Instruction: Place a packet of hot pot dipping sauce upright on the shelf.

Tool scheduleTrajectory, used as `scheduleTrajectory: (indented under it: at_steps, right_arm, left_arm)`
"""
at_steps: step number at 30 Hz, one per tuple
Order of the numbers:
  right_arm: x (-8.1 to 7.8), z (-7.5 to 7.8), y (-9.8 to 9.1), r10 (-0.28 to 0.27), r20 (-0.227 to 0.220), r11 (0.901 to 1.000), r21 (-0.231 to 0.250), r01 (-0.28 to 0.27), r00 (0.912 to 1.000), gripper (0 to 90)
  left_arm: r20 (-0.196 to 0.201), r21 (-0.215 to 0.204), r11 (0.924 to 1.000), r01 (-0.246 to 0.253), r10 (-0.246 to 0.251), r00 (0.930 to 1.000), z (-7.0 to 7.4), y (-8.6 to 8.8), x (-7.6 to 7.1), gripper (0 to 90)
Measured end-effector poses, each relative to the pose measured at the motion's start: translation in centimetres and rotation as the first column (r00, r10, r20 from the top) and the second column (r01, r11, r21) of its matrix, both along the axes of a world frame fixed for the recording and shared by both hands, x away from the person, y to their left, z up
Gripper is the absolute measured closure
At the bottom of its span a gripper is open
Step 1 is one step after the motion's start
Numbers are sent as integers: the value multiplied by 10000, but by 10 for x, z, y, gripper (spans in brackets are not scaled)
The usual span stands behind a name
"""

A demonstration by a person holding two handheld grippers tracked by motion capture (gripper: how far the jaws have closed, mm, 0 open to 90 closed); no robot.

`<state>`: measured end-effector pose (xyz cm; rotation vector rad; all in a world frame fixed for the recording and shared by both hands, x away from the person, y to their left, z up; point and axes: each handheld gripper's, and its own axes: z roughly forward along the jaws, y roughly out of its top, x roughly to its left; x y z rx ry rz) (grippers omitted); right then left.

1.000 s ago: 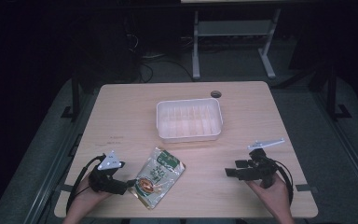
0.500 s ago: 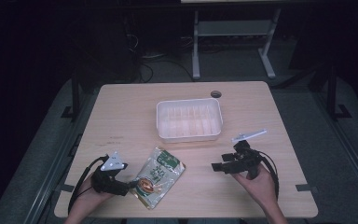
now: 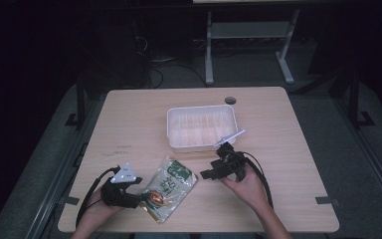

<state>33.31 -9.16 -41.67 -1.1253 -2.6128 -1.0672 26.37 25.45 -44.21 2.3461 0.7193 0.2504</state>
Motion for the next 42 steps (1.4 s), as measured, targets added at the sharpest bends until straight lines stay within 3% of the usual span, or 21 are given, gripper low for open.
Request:
scheduleTrajectory:
  at_steps: [3,9,14,18,29,39,42]
  right_arm:
    - [5,1,15,271,-71,9991,-328,-273,9996,362]
    - [14,3,37,667,-211,9949,-743,-681,9976,365]
    - [24,6,57,1004,-358,9913,-818,-1030,9943,373]
    - [31,-1,74,1124,-662,9860,-1163,-1196,9915,374]
    - [44,-20,87,1119,-1299,9793,-1539,-1315,9852,386]
    - [43,-25,93,1538,-1632,9771,-1215,-1746,9745,434]
    - [42,-20,94,1583,-1423,9770,-1203,-1758,9771,480]
  left_arm:
    - [-56,-19,9998,173,-173,9998,0,-1,0,451]
    - [-163,-96,9993,348,-350,9993,0,-2,0,523]
    - [-265,-143,9993,355,-359,9990,-1,-1,1,545]
    - [-338,-133,9989,460,-464,9984,-2,-1,0,566]
    - [-569,-7,9984,566,-566,9968,-5,-1,1,579]
    - [-579,78,9984,564,-559,9968,-6,-2,1,578]
    - [-648,56,9984,554,-549,9964,-6,-1,1,573]
